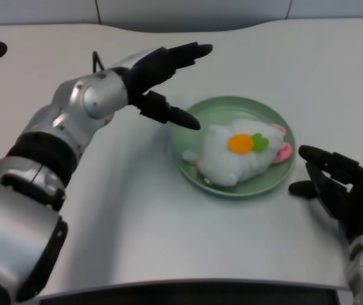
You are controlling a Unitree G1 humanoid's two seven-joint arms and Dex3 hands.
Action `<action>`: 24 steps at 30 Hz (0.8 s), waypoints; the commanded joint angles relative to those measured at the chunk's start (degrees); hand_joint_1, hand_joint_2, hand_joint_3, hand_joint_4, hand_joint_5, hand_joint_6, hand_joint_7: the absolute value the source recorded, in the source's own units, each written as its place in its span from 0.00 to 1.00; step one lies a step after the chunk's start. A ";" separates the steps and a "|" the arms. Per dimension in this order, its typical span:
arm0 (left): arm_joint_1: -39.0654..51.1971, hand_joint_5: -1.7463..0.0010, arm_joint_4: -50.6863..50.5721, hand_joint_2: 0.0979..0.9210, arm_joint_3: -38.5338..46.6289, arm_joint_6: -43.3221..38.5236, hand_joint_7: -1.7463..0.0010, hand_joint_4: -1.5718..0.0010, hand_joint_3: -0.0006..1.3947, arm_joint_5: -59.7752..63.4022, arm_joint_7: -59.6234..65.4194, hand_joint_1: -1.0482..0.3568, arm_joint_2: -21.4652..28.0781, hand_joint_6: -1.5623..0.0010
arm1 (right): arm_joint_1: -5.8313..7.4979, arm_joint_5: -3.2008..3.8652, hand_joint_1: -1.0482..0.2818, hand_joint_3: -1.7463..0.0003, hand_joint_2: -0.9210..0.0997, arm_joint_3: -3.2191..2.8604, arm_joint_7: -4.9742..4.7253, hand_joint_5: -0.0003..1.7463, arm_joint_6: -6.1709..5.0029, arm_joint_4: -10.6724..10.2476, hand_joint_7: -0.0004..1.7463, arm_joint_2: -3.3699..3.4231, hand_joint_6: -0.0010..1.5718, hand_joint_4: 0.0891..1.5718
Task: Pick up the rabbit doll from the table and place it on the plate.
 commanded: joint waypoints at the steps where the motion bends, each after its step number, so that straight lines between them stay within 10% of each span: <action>1: 2.90 1.00 -2.69 0.99 1.55 -0.71 0.99 1.00 0.01 -1.78 -1.29 0.05 1.95 0.99 | 0.20 0.19 0.49 0.89 0.00 0.06 0.03 0.47 -0.45 0.13 0.00 0.28 0.66 0.54; 24: 28.56 0.92 -27.67 1.00 18.61 4.15 0.97 0.87 0.11 -23.11 -8.63 0.22 5.64 0.90 | 0.59 0.00 0.49 0.90 0.00 0.28 -0.65 0.49 0.99 -1.52 0.00 0.71 0.66 0.54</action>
